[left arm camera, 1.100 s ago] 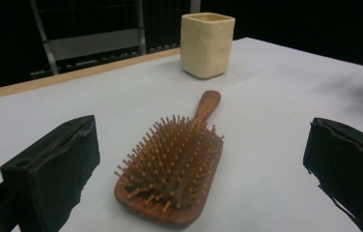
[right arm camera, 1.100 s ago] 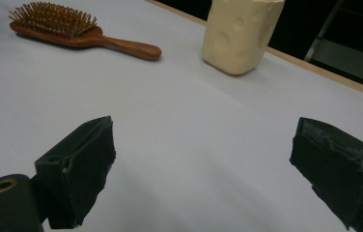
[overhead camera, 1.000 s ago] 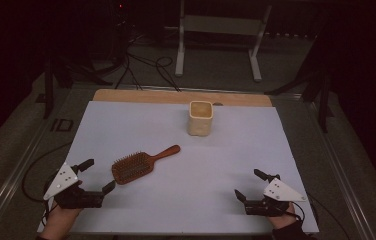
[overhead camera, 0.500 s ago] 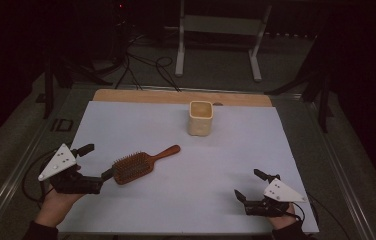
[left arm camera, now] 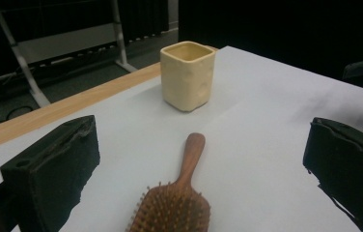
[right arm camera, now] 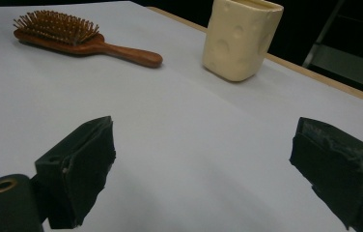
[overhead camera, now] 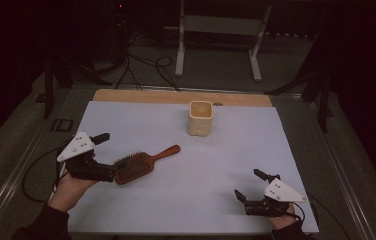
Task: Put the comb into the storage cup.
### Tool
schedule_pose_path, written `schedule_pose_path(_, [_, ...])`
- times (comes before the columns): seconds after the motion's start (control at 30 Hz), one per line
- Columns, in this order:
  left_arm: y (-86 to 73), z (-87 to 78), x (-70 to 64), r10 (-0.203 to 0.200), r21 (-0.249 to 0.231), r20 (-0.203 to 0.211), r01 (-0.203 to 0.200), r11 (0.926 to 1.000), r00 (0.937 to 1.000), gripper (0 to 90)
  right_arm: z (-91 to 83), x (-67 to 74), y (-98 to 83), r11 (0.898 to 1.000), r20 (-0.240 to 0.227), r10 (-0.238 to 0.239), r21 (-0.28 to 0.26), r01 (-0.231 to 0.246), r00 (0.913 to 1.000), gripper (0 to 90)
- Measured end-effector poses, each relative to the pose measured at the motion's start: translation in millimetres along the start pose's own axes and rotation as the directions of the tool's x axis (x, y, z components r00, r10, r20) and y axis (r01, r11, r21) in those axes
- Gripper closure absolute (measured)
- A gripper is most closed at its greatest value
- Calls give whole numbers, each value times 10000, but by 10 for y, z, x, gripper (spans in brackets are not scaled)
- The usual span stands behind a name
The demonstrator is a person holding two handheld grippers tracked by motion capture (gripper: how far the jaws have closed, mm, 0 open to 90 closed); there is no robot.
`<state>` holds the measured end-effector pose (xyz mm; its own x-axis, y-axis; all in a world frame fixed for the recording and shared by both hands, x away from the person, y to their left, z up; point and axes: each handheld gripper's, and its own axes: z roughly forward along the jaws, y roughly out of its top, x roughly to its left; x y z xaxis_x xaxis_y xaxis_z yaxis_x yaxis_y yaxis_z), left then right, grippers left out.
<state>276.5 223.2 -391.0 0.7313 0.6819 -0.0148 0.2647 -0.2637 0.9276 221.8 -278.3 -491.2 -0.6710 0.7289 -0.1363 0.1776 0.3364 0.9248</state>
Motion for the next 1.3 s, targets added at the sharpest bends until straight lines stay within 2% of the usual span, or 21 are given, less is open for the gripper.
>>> schedule_pose_path(0.3, [134,282,-31,222,670,111,-229,9975,9997,1,-5,2,4,10000,-29,76,-8,-76,10000,82])
schedule_pose_path(0.67, [150,647,-106,140,1246,412,-190,9920,9991,44,-8,0,4,10000,-25,6,-42,-6,10000,82])
schedule_pose_path(0.83, [149,792,-135,217,1337,397,-268,9907,9990,104,-6,4,5,10000,-44,-5,-88,5,10000,82])
schedule_pose_path(0.97, [151,881,-164,150,1247,567,-220,9920,9983,150,-5,11,6,10000,-67,-6,-70,6,10000,82])
schedule_pose_path(1.03, [159,928,-181,111,1306,681,-199,9912,9976,151,-2,12,6,10000,-74,-10,-53,9,10000,82])
schedule_pose_path(1.17, [176,1014,-196,111,1402,648,-201,9899,9978,163,-1,15,6,10000,-84,-18,-50,17,10000,82])
schedule_pose_path(1.3, [181,1116,-175,-202,1561,528,118,9877,9984,233,0,14,6,10000,-80,-25,-48,25,10000,82])
